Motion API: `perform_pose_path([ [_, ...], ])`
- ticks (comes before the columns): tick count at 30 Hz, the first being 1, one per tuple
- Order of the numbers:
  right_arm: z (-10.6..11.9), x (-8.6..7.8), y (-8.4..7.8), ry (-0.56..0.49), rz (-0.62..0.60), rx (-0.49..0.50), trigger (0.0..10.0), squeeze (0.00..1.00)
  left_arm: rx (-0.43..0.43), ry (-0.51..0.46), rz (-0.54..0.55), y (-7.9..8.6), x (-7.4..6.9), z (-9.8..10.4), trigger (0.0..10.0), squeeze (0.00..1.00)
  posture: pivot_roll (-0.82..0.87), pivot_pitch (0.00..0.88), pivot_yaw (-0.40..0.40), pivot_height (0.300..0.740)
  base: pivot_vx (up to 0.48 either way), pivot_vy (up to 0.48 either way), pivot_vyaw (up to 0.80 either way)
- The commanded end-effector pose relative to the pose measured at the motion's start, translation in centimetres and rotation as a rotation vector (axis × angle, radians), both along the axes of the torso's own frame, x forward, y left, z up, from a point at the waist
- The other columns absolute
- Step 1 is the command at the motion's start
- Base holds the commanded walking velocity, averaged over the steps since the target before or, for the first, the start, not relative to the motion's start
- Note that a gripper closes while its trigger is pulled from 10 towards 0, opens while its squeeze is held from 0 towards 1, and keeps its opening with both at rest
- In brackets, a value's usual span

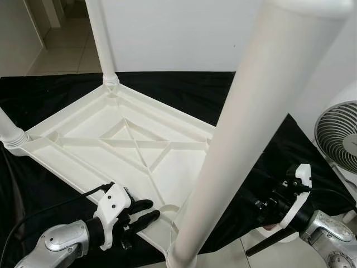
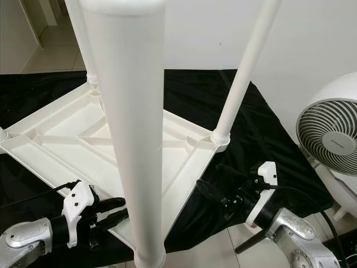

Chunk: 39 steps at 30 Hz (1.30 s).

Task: Building children table

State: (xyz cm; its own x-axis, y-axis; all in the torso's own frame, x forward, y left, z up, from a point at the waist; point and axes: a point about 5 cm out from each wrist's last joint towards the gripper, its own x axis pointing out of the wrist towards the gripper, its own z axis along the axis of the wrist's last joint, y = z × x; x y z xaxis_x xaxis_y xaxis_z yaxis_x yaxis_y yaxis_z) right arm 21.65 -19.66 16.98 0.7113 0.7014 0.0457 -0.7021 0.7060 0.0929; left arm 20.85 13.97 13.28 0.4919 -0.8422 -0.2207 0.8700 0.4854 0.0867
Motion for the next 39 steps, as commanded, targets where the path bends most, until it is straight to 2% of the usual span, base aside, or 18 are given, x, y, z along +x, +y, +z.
perform_pose_path([
  [1, 0.7, 0.1, 0.1, -0.013, -0.001, 0.028, 10.0, 0.0, 0.034, 0.054, -0.025, -0.5, 0.1, -1.6, 10.0, 0.0, 0.0, 0.142, -0.013, 0.74, 0.0, 0.0, 0.0],
  [4, 0.9, -0.1, -0.1, 0.0, 0.017, 0.054, 10.0, 0.0, 0.033, 0.049, -0.029, -0.8, 0.3, -1.7, 10.0, 0.0, -0.01, 0.143, -0.01, 0.74, 0.0, 0.0, 0.0],
  [6, 0.9, -0.5, -0.3, 0.028, 0.061, 0.07, 10.0, 0.0, 0.032, 0.044, -0.034, -1.0, 0.6, -1.8, 10.0, 0.0, -0.01, 0.143, -0.008, 0.74, 0.0, 0.0, 0.0],
  [7, 0.8, -1.3, -0.5, 0.062, 0.12, 0.073, 10.0, 0.0, 0.029, 0.041, -0.039, -1.3, 0.9, -2.0, 10.0, 0.0, -0.02, 0.142, -0.006, 0.74, 0.0, 0.0, 0.0],
  [9, 0.1, -3.1, -0.8, 0.125, 0.251, 0.011, 10.0, 0.0, 0.023, 0.034, -0.048, -1.8, 1.5, -2.1, 10.0, 0.0, -0.02, 0.142, -0.002, 0.74, 0.0, 0.0, 0.0],
  [10, 0.1, -3.1, -0.8, 0.125, 0.251, 0.011, 10.0, 0.0, 0.023, 0.034, -0.048, -1.8, 1.5, -2.1, 10.0, 0.0, -0.02, 0.142, -0.002, 0.74, 0.0, 0.0, 0.0],
  [11, -0.5, -4.2, -1.0, 0.174, 0.331, -0.057, 10.0, 0.0, 0.019, 0.027, -0.055, -2.1, 2.0, -2.1, 10.0, 0.0, -0.03, 0.142, 0.004, 0.74, 0.0, 0.0, 0.0],
  [17, -0.8, -4.8, -1.4, 0.218, 0.389, -0.101, 10.0, 0.0, 0.017, 0.012, -0.061, -2.4, 2.9, -2.0, 10.0, 0.0, -0.04, 0.139, 0.007, 0.74, 0.0, 0.0, 0.0],
  [22, -0.6, -4.7, -1.2, 0.197, 0.427, -0.13, 10.0, 0.0, 0.023, -0.007, -0.066, -2.3, 3.6, -1.8, 10.0, 0.0, -0.03, 0.136, 0.01, 0.74, 0.0, 0.0, 0.0],
  [24, -0.2, -3.9, -0.8, 0.143, 0.424, -0.152, 10.0, 0.0, 0.024, -0.021, -0.071, -2.4, 4.1, -1.5, 10.0, 0.0, -0.03, 0.133, 0.009, 0.74, 0.0, 0.0, 0.0],
  [27, 0.0, -3.5, -0.6, 0.121, 0.417, -0.155, 10.0, 0.0, 0.02, -0.025, -0.074, -2.4, 4.3, -1.5, 10.0, 0.0, -0.03, 0.133, 0.009, 0.74, 0.0, 0.0, 0.0],
  [29, 0.2, -2.7, 0.6, 0.083, 0.468, -0.161, 10.0, 0.0, 0.004, -0.042, -0.08, -3.1, 4.7, -1.0, 10.0, 0.0, -0.01, 0.131, 0.004, 0.74, 0.0, 0.0, 0.0],
  [34, 0.1, -2.1, 1.1, 0.047, 0.493, -0.174, 10.0, 0.0, -0.011, -0.056, -0.088, -3.7, 5.1, -0.8, 10.0, 0.0, -0.01, 0.132, 0.002, 0.74, 0.0, 0.0, 0.0],
  [39, -0.4, -1.5, 2.5, 0.011, 0.541, -0.189, 10.0, 0.0, -0.032, -0.067, -0.101, -4.4, 5.2, -0.5, 10.0, 0.0, 0.0, 0.136, -0.007, 0.74, 0.0, 0.0, 0.0],
])
